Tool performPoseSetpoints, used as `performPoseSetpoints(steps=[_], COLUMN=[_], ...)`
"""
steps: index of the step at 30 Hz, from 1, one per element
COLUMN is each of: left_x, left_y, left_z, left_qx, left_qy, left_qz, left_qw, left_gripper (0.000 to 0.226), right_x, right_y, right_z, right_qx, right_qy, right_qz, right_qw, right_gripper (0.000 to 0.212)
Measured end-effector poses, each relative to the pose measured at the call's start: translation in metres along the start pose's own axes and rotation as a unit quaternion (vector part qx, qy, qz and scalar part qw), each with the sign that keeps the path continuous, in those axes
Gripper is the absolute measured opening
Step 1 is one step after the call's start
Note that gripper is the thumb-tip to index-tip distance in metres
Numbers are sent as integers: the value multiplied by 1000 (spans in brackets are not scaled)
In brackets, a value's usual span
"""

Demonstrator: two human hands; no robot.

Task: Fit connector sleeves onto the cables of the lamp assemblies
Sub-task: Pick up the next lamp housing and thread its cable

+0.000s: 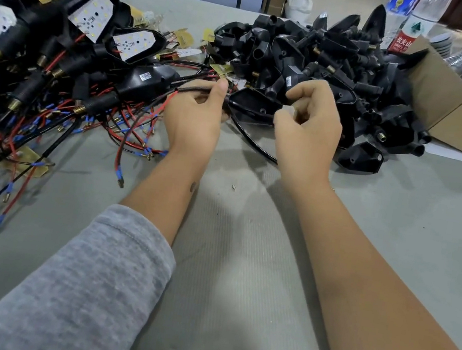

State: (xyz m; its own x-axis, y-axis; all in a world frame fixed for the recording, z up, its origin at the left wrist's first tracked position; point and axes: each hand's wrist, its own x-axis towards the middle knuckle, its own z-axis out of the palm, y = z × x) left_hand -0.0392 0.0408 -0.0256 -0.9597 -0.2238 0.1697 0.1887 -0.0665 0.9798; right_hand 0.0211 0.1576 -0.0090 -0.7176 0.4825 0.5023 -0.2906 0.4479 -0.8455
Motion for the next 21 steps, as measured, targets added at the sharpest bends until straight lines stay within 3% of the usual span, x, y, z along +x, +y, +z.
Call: performPoseSetpoints(steps=[4, 11, 21], left_x=[-1, -6, -9], left_y=[4, 8, 10], left_z=[1, 3, 5], left_qx=[-139, -155, -128], left_qy=[-15, -71, -86], left_qz=[-101, -129, -140], left_qw=[985, 977, 978], left_gripper=[22, 25, 29], right_x=[8, 9, 7], right_y=[-1, 3, 13], right_z=[-5, -3, 1], right_qx=[87, 148, 75], right_qy=[5, -38, -65], right_qz=[111, 138, 203], right_qw=[990, 979, 974], right_gripper=[22, 21, 19])
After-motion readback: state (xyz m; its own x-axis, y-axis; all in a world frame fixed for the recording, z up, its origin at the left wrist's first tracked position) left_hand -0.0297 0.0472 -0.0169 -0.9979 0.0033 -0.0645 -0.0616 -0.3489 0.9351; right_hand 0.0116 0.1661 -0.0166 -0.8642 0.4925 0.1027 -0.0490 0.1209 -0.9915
